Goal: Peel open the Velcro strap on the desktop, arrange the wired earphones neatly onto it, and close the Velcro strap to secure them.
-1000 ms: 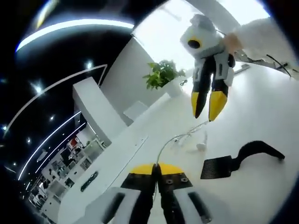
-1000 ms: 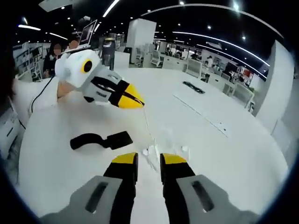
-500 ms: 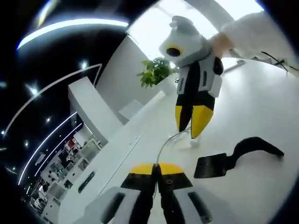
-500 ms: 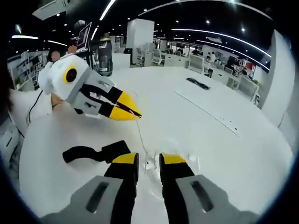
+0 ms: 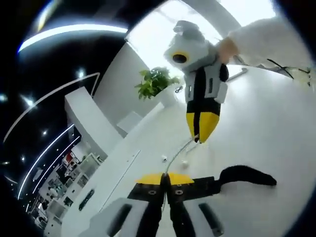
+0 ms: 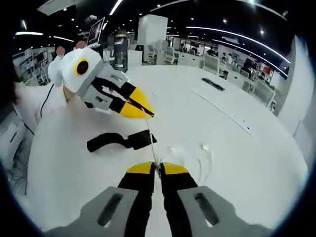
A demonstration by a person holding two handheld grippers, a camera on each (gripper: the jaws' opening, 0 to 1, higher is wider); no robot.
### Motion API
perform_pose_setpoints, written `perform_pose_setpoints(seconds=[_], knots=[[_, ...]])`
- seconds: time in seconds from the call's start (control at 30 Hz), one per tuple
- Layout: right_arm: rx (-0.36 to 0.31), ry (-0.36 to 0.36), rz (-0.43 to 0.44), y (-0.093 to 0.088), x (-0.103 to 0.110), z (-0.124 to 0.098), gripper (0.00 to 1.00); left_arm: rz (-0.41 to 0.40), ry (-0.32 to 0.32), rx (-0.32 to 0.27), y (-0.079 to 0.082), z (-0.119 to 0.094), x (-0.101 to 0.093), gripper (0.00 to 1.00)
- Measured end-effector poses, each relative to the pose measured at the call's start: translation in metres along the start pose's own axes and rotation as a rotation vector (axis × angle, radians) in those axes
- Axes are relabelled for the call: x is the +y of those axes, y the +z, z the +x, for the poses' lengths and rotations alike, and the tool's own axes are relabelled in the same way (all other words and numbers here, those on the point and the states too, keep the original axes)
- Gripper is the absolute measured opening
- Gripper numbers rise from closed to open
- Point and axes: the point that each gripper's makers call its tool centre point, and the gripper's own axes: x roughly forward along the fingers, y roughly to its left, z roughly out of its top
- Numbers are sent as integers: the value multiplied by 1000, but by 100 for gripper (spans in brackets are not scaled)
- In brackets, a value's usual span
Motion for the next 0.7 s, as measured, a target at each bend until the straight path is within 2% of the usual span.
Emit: perform_pose_setpoints(seconds=[0.1,0.17,0.27,0.4,0.47,0.53,0.6,0.7], knots=[[-15,26,-77,-5,30,-14,7,-28,-25,-35,18,-15,-17,5],[-18,40,-144,-12,54,-26,7,-8,-41,-49,26,-27,-36,5],[-34,42,-188,-21,81,-41,7,39,-59,-54,32,-46,-64,6],[-85,45,-226,-32,112,-58,7,35,-67,-95,42,-64,-92,6],[-90,51,-231,-40,119,-60,9,57,-76,-93,41,-65,-103,6],[-72,66,-216,-50,122,-63,16,61,-80,-83,37,-62,-107,6],[-62,84,-172,-55,122,-68,16,53,-85,-68,31,-58,-109,6],[-108,68,-104,-53,112,-80,16,40,-94,-59,28,-57,-112,6]])
